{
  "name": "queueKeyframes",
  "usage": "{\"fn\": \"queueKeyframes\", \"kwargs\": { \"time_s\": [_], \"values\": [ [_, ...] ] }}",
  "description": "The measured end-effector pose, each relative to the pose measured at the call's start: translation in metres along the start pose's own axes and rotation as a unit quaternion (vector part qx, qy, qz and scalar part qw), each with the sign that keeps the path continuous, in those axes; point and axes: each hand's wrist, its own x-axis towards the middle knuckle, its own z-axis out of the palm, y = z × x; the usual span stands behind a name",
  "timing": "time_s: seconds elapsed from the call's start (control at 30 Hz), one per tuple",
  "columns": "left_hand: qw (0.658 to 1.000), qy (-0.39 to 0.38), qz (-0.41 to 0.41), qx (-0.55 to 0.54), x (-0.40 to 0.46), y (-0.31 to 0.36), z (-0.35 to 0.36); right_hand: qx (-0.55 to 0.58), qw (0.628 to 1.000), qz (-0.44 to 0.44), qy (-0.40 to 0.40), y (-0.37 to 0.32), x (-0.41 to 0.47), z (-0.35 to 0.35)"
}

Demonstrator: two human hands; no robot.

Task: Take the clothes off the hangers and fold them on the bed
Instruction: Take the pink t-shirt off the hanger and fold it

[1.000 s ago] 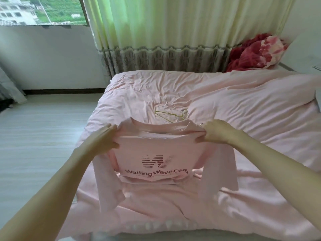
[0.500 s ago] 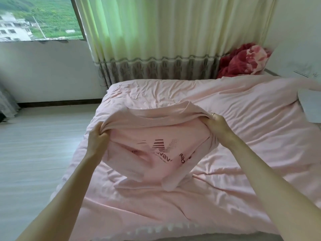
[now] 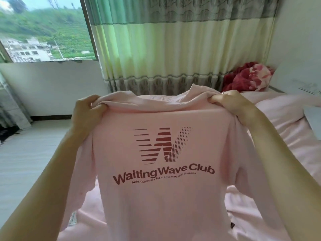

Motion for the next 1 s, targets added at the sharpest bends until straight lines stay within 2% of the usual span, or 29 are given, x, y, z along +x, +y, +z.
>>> {"fn": "queueKeyframes", "kwargs": {
  "time_s": [0.1, 0.17, 0.27, 0.43, 0.57, 0.7, 0.77, 0.83, 1.0],
  "values": [
    [0.996, -0.045, -0.018, 0.074, 0.000, -0.033, 0.019, -0.048, 0.999, -0.006, 0.008, 0.028, 0.020, 0.016],
    [0.992, -0.079, -0.042, 0.084, -0.001, -0.058, 0.030, -0.080, 0.997, -0.001, 0.018, 0.049, 0.033, 0.027],
    [0.982, -0.128, -0.094, 0.103, 0.000, -0.086, 0.043, -0.114, 0.993, 0.020, -0.008, 0.079, 0.056, 0.043],
    [0.976, -0.140, -0.154, 0.071, 0.029, -0.127, 0.067, -0.102, 0.993, 0.034, -0.044, 0.117, 0.104, 0.068],
    [0.950, -0.222, -0.202, 0.090, 0.059, -0.169, 0.092, -0.139, 0.980, 0.064, -0.126, 0.138, 0.151, 0.089],
    [0.951, -0.235, -0.184, 0.084, 0.098, -0.216, 0.121, -0.062, 0.962, 0.144, -0.222, 0.155, 0.202, 0.110],
    [0.957, -0.215, -0.181, 0.071, 0.118, -0.241, 0.136, -0.042, 0.964, 0.172, -0.197, 0.168, 0.233, 0.130],
    [0.963, -0.192, -0.176, 0.069, 0.132, -0.262, 0.150, -0.052, 0.977, 0.157, -0.137, 0.181, 0.254, 0.153],
    [0.951, -0.185, -0.186, 0.163, 0.165, -0.326, 0.197, -0.121, 0.981, 0.132, -0.073, 0.215, 0.315, 0.207]
  ]
}}
